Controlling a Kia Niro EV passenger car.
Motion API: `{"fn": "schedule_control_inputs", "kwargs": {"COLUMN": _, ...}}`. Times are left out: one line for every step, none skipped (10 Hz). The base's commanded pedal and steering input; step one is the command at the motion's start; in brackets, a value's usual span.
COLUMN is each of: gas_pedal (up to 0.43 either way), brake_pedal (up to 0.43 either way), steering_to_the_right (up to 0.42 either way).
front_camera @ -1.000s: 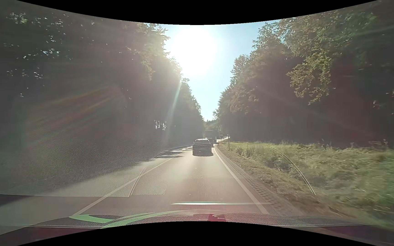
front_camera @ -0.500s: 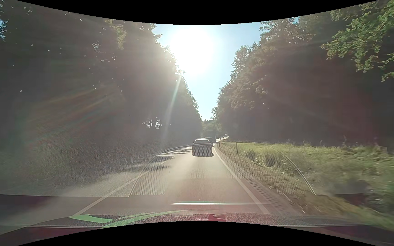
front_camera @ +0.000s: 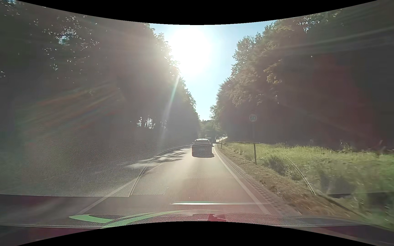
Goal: Follow the waypoints while adhering to traffic rules and regulations
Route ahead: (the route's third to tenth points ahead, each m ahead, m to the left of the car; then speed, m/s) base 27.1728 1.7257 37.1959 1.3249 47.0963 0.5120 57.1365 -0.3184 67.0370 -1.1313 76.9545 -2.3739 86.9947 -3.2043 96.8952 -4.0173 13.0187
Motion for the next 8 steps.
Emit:
{"fn": "schedule_control_inputs", "kwargs": {"gas_pedal": 0.0, "brake_pedal": 0.0, "steering_to_the_right": 0.006}}
{"fn": "schedule_control_inputs", "kwargs": {"gas_pedal": 0.0, "brake_pedal": 0.0, "steering_to_the_right": 0.006}}
{"fn": "schedule_control_inputs", "kwargs": {"gas_pedal": 0.0, "brake_pedal": 0.0, "steering_to_the_right": 0.006}}
{"fn": "schedule_control_inputs", "kwargs": {"gas_pedal": 0.0, "brake_pedal": 0.0, "steering_to_the_right": 0.006}}
{"fn": "schedule_control_inputs", "kwargs": {"gas_pedal": 0.02, "brake_pedal": 0.0, "steering_to_the_right": 0.006}}
{"fn": "schedule_control_inputs", "kwargs": {"gas_pedal": 0.028, "brake_pedal": 0.0, "steering_to_the_right": 0.006}}
{"fn": "schedule_control_inputs", "kwargs": {"gas_pedal": 0.028, "brake_pedal": 0.0, "steering_to_the_right": 0.006}}
{"fn": "schedule_control_inputs", "kwargs": {"gas_pedal": 0.047, "brake_pedal": 0.0, "steering_to_the_right": 0.006}}
